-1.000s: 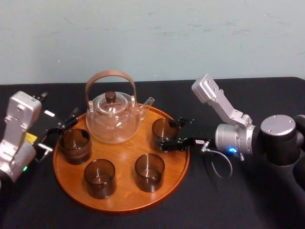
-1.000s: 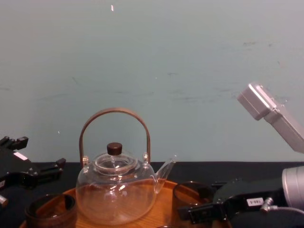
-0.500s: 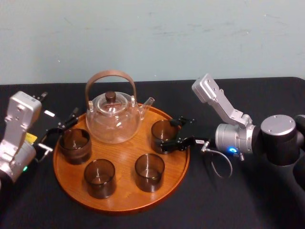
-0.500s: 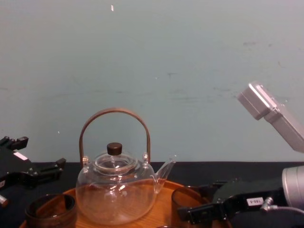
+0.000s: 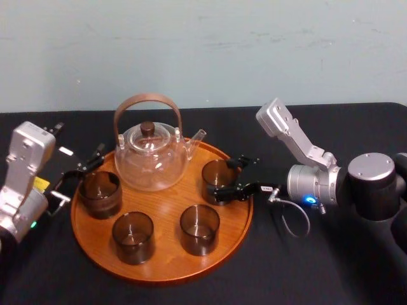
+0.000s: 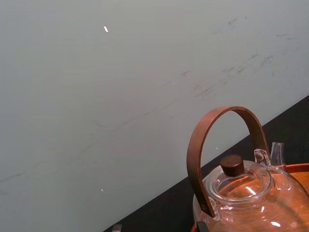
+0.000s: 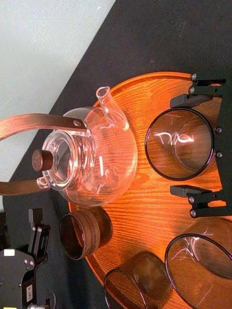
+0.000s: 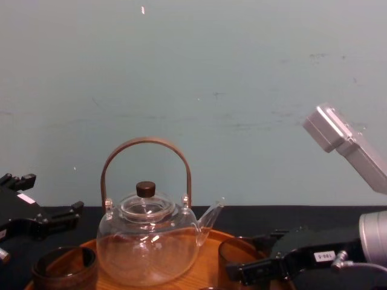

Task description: Pick up the glass from the table and place it on the tray.

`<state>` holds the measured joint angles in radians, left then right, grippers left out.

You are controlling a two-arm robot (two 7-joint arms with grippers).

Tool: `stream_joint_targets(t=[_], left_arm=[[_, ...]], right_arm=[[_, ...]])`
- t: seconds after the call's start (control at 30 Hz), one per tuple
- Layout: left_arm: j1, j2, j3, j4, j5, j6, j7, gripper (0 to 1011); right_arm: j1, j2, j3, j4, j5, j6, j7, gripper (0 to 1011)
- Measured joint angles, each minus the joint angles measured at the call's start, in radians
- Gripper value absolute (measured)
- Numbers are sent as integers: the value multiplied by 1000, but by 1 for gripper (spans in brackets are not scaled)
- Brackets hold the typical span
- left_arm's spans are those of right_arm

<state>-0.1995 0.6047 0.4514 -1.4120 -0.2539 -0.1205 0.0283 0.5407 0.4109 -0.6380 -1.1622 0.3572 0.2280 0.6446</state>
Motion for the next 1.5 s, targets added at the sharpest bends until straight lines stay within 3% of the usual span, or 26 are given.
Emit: stream_joint_targets(t=[0.43, 0.83, 1.17, 1.3, 1.5], left_arm=[[0, 0, 0, 0, 0, 0, 0, 1002], [0, 0, 0, 0, 0, 0, 0, 1001], [0, 0, 0, 0, 0, 0, 0, 1001], [0, 0, 0, 0, 0, 0, 0, 1002], [0, 0, 0, 0, 0, 0, 0, 1001]], right_arm=[[-46, 58, 31, -75, 31, 14, 5, 1002], [-134, 157, 85, -207, 79, 26, -17, 1002], [-215, 242, 142, -290, 130, 1, -28, 1002], [-240, 260, 166, -305, 147, -11, -46, 1002], [-275, 255, 207, -317, 154, -56, -102, 1002]])
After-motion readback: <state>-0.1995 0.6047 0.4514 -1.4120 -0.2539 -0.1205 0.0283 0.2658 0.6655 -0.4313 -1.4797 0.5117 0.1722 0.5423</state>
